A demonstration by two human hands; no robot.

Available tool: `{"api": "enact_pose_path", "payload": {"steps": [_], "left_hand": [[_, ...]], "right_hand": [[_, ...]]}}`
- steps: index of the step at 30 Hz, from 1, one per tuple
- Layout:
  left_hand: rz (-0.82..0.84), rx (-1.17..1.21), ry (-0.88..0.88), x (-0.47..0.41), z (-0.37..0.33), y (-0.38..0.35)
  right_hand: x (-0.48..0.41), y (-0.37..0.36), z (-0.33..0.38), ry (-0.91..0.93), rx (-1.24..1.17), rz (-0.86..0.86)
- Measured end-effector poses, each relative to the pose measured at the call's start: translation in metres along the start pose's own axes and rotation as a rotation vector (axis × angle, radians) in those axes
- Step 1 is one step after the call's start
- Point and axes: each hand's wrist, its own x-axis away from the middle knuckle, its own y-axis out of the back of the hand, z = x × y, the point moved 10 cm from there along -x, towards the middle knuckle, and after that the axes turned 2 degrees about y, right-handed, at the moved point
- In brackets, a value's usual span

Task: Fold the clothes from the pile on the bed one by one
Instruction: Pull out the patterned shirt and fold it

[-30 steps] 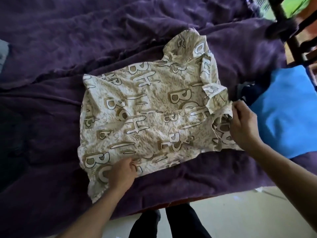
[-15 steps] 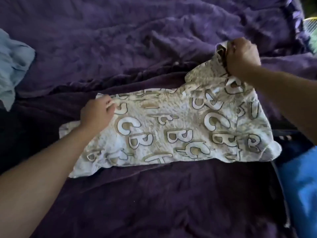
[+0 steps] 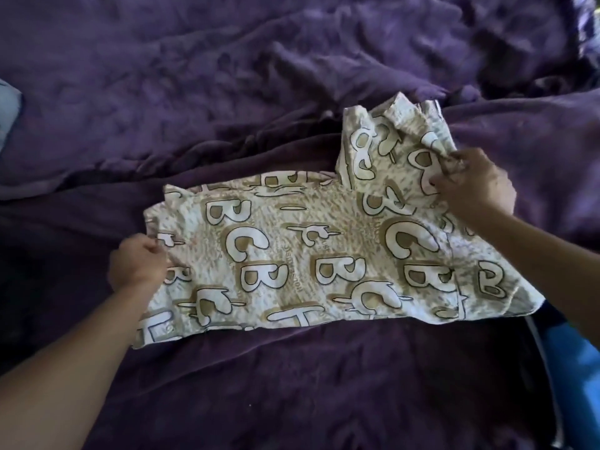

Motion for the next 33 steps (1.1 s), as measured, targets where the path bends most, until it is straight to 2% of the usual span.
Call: {"api": "enact_pose_path", "payload": {"steps": [3,6,8,11,12,14,16,18,22,24,26,27,29,31,32,33], "left_hand": [[-0.139,-0.038,-0.116,-0.005,-0.04,0.019],[-0.174,-0.016,-0.408,0.025,-0.105,0.016],[-0.022,0.027,-0.677,0.073,-0.153,-0.013],[0.243,-0.103,-0.943,0.145,-0.2,-0.075],[0.293,-0.136,-0.96,0.156,-0.207,-0.089],[0.362,-0.145,-0.915,0.16,-0.212,-0.103],[0.388,-0.135,-0.876,0.154,-0.21,-0.107],[0.422,-0.125,-0.861,0.149,-0.208,-0.108],[0.477,-0.085,-0.765,0.143,-0.204,-0.104],[0.361,-0.024,-0.771,0.145,-0.211,-0.088],[0.182,0.019,-0.838,0.156,-0.224,-0.064],[0.107,0.044,-0.893,0.167,-0.233,-0.053],[-0.001,0.101,-1.042,0.199,-0.253,-0.038],[-0.05,0.118,-1.231,0.243,-0.269,-0.037],[-0.012,0.081,-1.326,0.267,-0.273,-0.048],[0.099,-0.006,-1.375,0.286,-0.272,-0.068]], "right_hand": [[-0.026,0.011,0.003,-0.008,-0.081,-0.061],[-0.059,0.01,0.021,-0.069,-0.238,-0.012],[-0.075,-0.003,0.041,-0.114,-0.339,0.086],[-0.085,-0.024,0.071,-0.123,-0.222,0.297],[-0.087,-0.02,0.08,-0.096,-0.186,0.303],[-0.082,0.005,0.085,-0.065,-0.355,0.221],[-0.06,0.033,0.091,0.126,-0.592,0.167],[-0.018,0.048,0.085,0.325,-0.674,0.172],[0.064,0.053,0.038,0.56,-0.387,0.022],[0.101,0.034,0.025,0.813,-0.133,0.045],[0.121,0.008,0.003,0.898,0.066,0.099],[0.122,0.005,-0.011,0.857,0.076,0.093],[0.11,0.02,-0.036,0.664,-0.017,-0.033],[0.086,0.035,-0.073,0.292,-0.109,-0.109],[0.077,0.033,-0.093,0.082,-0.142,-0.055],[0.072,0.023,-0.111,-0.105,-0.193,0.051]]}}
